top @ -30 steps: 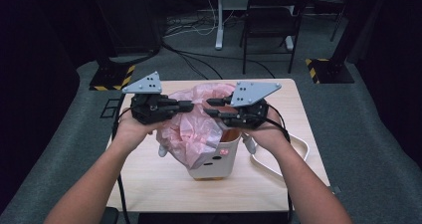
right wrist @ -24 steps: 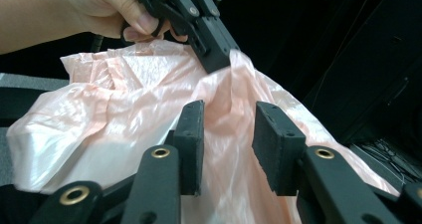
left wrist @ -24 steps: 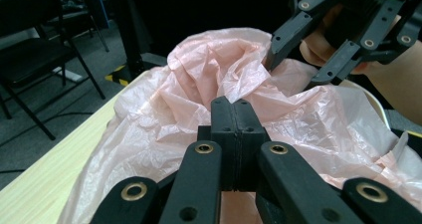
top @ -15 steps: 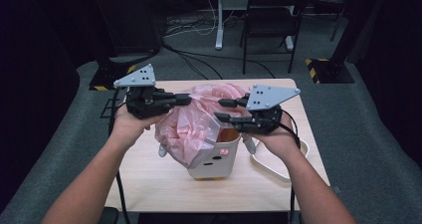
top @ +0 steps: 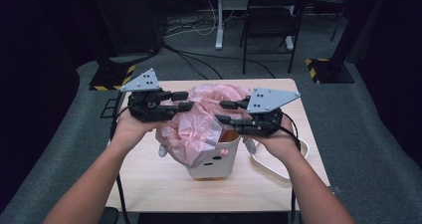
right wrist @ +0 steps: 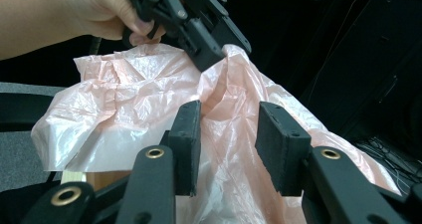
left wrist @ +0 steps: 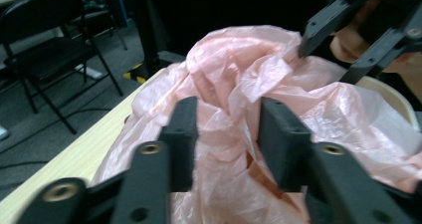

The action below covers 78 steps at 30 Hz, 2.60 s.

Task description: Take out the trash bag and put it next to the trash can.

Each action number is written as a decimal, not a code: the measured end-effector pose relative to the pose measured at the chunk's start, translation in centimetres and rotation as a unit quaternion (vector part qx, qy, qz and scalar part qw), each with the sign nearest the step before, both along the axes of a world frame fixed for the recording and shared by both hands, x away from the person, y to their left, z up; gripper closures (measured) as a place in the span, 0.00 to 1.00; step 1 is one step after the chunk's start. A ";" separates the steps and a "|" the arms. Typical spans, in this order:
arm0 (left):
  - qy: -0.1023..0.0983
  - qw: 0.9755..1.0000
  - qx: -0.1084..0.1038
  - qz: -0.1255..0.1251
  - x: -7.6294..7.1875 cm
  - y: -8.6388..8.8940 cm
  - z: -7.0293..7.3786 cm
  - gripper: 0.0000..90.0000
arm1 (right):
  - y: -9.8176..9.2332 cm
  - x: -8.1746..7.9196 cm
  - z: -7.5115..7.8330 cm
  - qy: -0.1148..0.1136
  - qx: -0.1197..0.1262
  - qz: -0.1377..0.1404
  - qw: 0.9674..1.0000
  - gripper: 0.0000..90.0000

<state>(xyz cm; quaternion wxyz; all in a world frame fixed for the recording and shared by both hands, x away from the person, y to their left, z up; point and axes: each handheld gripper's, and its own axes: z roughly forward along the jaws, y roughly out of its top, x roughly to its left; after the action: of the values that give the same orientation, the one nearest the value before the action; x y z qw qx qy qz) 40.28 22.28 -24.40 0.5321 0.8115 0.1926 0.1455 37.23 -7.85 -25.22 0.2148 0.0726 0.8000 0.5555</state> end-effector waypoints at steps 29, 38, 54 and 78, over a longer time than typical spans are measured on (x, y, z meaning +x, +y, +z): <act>0.030 0.999 -0.029 -0.024 -0.1 0.8 -1.6 0.99 | 0.2 0.0 -0.3 0.003 0.000 0.003 1.000 0.68; 0.013 0.999 -0.043 -0.031 -0.4 0.7 -0.1 1.00 | -0.5 -0.7 0.1 -0.004 0.006 0.000 1.000 0.67; -0.002 0.998 -0.049 -0.035 -0.7 0.7 2.0 1.00 | -1.3 -1.2 0.2 -0.004 0.015 -0.005 1.000 0.65; -0.029 0.996 -0.088 0.003 -1.4 5.3 4.6 1.00 | -1.4 -1.5 -0.5 0.011 0.032 0.006 0.999 0.63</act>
<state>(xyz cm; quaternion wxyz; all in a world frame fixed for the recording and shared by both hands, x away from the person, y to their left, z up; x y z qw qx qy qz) 38.90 27.59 -19.84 0.6065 0.7563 0.1914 0.1533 35.78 -9.27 -25.69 0.2003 0.0807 0.7847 0.5810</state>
